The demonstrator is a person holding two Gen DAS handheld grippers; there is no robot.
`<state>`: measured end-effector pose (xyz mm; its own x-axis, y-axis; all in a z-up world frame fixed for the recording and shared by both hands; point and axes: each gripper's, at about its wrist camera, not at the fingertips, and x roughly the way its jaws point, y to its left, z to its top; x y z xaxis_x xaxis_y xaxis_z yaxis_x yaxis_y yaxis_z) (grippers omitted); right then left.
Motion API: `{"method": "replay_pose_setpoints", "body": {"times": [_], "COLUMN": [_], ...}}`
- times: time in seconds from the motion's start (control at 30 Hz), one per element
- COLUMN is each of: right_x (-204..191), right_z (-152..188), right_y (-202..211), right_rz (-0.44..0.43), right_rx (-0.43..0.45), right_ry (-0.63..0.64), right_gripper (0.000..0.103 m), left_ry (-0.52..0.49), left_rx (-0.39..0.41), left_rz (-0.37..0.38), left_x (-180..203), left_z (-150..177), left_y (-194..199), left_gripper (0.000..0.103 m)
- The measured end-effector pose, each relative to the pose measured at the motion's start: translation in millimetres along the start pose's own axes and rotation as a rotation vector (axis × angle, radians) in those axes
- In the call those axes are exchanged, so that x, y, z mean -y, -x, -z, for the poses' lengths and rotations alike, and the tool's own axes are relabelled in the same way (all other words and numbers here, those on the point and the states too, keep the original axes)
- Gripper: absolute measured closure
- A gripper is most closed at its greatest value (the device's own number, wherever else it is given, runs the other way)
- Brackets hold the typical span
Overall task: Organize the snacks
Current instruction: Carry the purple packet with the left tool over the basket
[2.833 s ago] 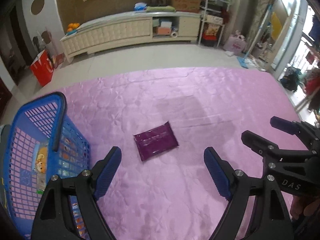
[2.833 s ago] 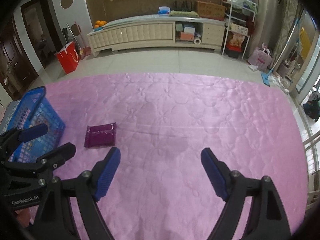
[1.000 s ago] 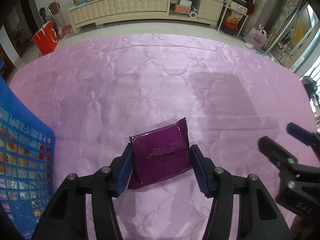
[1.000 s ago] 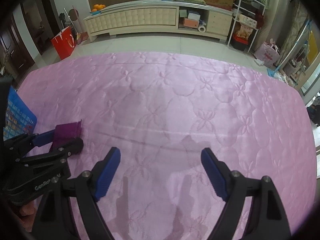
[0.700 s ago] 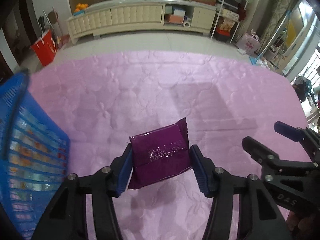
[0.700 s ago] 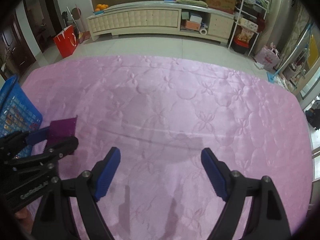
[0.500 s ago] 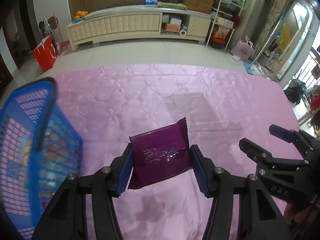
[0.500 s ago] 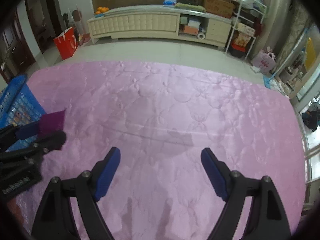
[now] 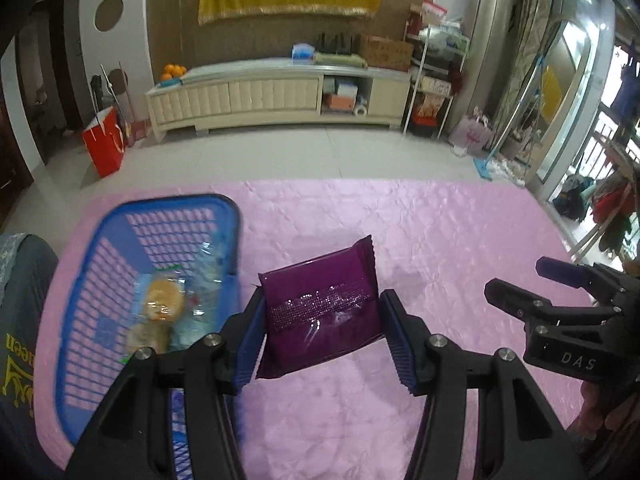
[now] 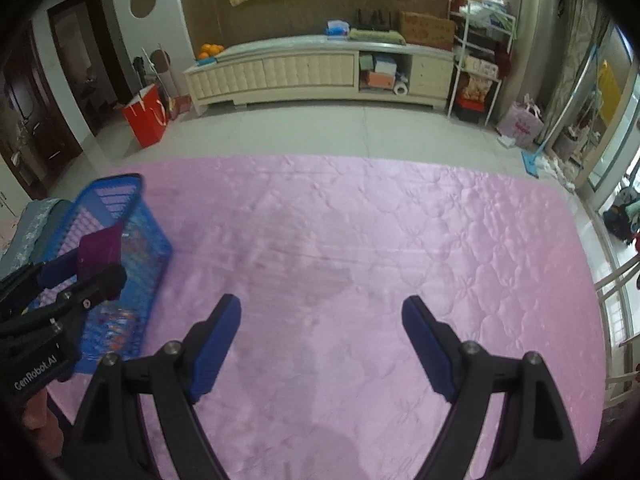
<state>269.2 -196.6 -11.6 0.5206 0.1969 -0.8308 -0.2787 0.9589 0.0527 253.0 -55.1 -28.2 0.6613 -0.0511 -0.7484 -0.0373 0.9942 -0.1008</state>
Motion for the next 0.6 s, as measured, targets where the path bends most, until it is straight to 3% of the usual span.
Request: {"method": "replay_pose_setpoints", "body": {"times": [0.1,0.6], "right_x": [-13.0,-93.3], "right_z": [1.2,-2.6], "right_y": [12.8,32.4], "right_rz": [0.000,-0.057], "right_rx": [0.018,0.039], "right_ry": [0.005,0.043], "right_gripper": [0.017,0.017], "left_ry": [0.017,0.004], "left_rx": [0.010,0.063], "left_rz": [0.026,-0.018], "left_x": [-15.4,-98.5], "left_z": [2.3,13.2], "left_y": [17.6,84.4], "left_gripper": [0.050,0.050]}}
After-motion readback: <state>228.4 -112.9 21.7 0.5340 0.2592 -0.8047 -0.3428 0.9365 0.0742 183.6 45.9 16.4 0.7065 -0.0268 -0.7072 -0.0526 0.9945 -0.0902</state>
